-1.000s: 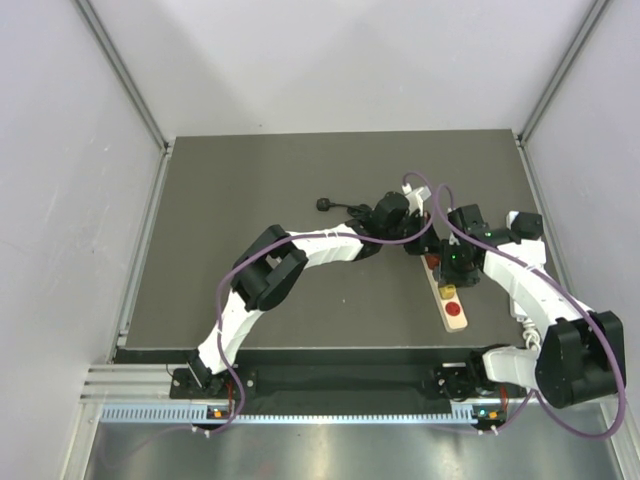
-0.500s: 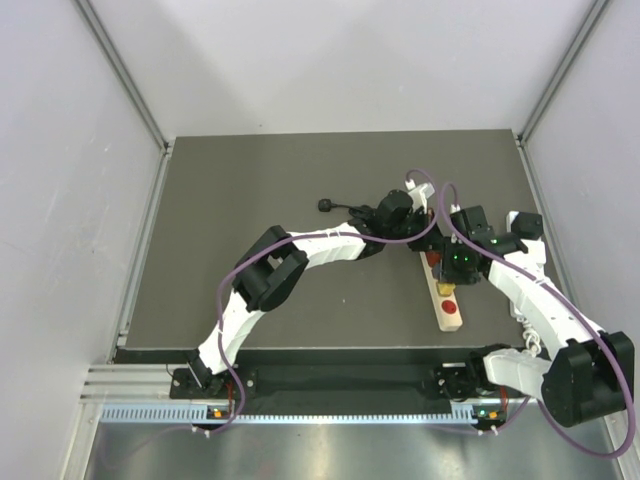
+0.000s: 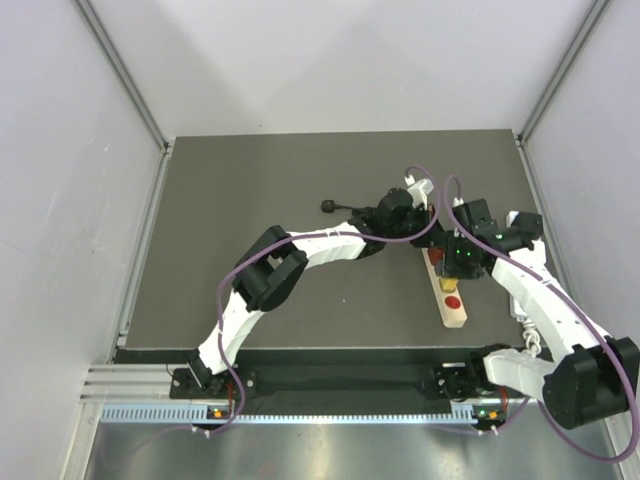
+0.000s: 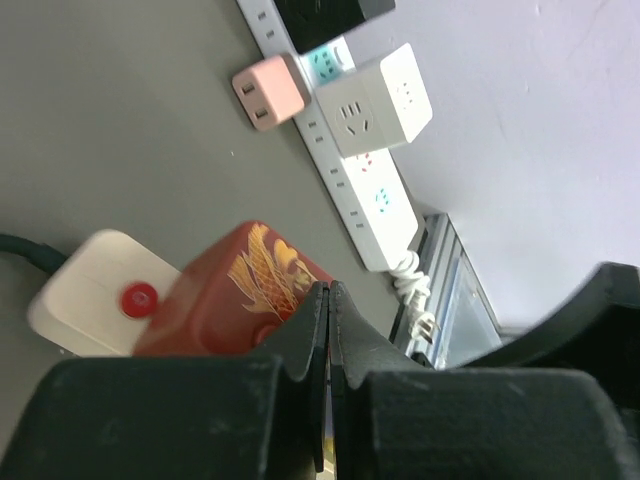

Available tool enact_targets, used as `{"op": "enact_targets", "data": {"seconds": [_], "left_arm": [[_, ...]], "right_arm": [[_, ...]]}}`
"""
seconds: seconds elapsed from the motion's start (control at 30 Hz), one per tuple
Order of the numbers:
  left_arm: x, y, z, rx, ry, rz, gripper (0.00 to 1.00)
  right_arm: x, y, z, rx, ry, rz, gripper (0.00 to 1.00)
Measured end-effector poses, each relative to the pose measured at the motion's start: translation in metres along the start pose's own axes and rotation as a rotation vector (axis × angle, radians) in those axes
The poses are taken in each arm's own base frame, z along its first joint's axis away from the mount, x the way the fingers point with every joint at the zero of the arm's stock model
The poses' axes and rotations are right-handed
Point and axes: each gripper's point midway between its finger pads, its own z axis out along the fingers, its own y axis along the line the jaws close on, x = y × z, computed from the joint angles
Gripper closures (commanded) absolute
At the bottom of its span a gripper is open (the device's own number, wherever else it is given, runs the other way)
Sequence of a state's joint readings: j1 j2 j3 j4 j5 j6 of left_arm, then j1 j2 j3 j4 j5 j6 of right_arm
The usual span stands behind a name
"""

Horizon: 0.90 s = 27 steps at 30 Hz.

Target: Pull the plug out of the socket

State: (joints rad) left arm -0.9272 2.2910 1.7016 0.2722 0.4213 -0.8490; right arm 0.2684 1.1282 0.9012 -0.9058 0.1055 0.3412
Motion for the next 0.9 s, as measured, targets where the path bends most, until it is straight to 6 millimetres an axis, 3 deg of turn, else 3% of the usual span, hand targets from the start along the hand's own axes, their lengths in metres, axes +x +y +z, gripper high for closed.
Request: {"op": "enact_targets", "data": {"seconds": [0.23,0.4,0.6,0.77,0.9], "left_arm": [[-0.010,0.001,0.001,-0.009,-0.044,0.016,1.00],[-0.009,0.002,0.001,-0.012,-0.043,0.017,0.98],[-0.010,0.010,-0.003,-0.041,-0.023,0.006,0.86],[-0.021,0.020,-0.021,-0.051,-0.003,-0.030,0.75],[-0.020,0.039,-0.051,-0.087,0.024,-0.085,0.72]], "right_arm": [[-0.008,0.000,-0.018,-0.004,-0.033,0.001,1.00],[-0.004,0.000,-0.015,-0.006,-0.025,0.008,1.00],[0.013,0.000,-0.005,-0.012,0.024,0.011,1.00],[0.011,0.001,0.001,-0.016,0.009,0.012,1.00],[0.009,0.001,0.008,-0.010,-0.005,0.016,1.00]]}}
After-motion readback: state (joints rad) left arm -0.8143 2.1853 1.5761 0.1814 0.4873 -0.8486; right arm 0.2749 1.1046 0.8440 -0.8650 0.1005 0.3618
